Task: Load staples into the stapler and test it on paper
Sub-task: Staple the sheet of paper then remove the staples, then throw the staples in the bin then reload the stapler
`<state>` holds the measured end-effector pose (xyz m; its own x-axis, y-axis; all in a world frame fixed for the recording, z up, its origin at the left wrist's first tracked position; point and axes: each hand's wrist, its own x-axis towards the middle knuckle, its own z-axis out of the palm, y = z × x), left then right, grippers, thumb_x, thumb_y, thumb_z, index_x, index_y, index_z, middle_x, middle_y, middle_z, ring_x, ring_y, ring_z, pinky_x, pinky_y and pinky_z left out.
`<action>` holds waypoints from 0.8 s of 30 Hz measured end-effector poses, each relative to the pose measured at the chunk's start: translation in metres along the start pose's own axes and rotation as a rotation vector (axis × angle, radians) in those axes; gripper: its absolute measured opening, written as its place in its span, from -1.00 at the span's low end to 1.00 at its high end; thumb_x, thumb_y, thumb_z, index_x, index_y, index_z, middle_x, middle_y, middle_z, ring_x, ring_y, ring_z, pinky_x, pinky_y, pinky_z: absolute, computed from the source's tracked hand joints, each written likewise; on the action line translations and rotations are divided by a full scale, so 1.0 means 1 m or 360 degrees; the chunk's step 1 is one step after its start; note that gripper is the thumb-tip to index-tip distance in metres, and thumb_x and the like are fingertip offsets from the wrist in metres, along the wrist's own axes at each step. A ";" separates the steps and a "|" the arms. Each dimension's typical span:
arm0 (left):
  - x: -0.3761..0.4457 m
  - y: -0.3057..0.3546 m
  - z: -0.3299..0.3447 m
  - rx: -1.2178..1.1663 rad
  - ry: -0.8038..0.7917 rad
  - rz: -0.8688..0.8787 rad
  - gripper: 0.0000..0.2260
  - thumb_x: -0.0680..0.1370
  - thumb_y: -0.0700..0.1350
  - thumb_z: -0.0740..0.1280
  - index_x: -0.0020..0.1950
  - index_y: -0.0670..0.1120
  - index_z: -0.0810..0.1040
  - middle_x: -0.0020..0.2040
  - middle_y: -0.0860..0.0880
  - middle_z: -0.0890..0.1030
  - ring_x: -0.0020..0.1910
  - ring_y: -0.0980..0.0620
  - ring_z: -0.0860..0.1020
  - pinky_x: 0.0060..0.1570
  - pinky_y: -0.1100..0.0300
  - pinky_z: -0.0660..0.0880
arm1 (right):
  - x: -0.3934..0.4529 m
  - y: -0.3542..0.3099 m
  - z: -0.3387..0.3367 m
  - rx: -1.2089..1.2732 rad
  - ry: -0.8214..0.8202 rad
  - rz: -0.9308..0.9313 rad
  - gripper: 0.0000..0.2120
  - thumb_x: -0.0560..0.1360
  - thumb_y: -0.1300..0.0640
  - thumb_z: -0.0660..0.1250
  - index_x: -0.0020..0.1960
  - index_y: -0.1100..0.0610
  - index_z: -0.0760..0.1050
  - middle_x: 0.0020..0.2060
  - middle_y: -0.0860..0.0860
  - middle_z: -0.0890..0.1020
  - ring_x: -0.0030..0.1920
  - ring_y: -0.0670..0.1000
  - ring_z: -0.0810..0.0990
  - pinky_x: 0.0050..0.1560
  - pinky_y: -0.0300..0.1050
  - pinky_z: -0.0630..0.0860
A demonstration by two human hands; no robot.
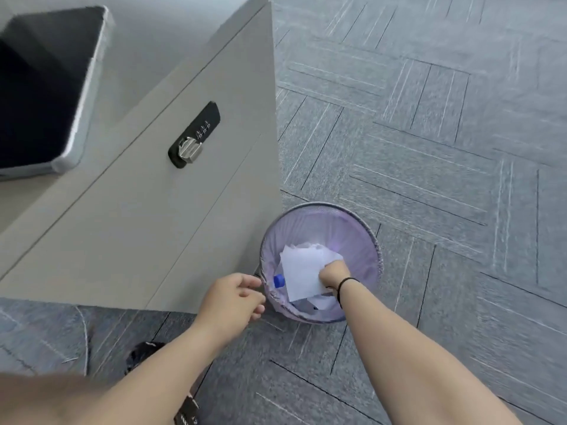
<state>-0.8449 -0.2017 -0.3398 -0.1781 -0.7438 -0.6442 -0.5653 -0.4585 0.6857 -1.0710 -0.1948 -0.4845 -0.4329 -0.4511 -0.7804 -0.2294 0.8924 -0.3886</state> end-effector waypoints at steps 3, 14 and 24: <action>0.000 -0.001 0.000 0.0050 -0.0002 0.0024 -0.84 0.52 -0.36 0.33 0.01 -0.14 0.58 -0.24 -0.13 0.67 -0.33 0.04 0.63 -0.24 0.17 0.62 | -0.004 0.002 0.005 -0.0171 -0.0064 -0.0017 -0.78 0.53 0.25 0.28 0.17 0.22 0.52 0.14 0.21 0.59 0.03 0.15 0.55 0.11 -0.08 0.53; -0.063 0.046 -0.016 0.0371 -0.0021 0.0475 -0.84 0.51 -0.17 0.34 0.02 0.05 0.62 -0.12 0.07 0.70 -0.12 0.13 0.66 -0.02 0.18 0.60 | -0.108 -0.012 -0.026 -0.0268 0.0167 -0.0763 -0.63 0.49 0.00 0.41 0.24 0.12 0.57 0.16 0.02 0.66 0.19 0.00 0.61 0.27 -0.09 0.48; -0.236 0.113 -0.099 0.0082 0.0357 0.1090 -0.94 0.53 -0.13 0.40 -0.06 -0.02 0.67 -0.22 0.05 0.71 -0.20 0.13 0.67 -0.04 0.15 0.62 | -0.358 -0.084 -0.089 0.0133 0.0277 -0.1606 -0.81 0.48 0.05 0.46 -0.28 0.09 0.62 -0.43 0.05 0.69 -0.37 0.03 0.65 -0.31 -0.17 0.54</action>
<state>-0.7870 -0.1262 -0.0764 -0.3398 -0.9404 0.0134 -0.4241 0.1659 0.8903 -0.9738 -0.1096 -0.1288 -0.1942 -0.9809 0.0080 -0.4979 0.0915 -0.8624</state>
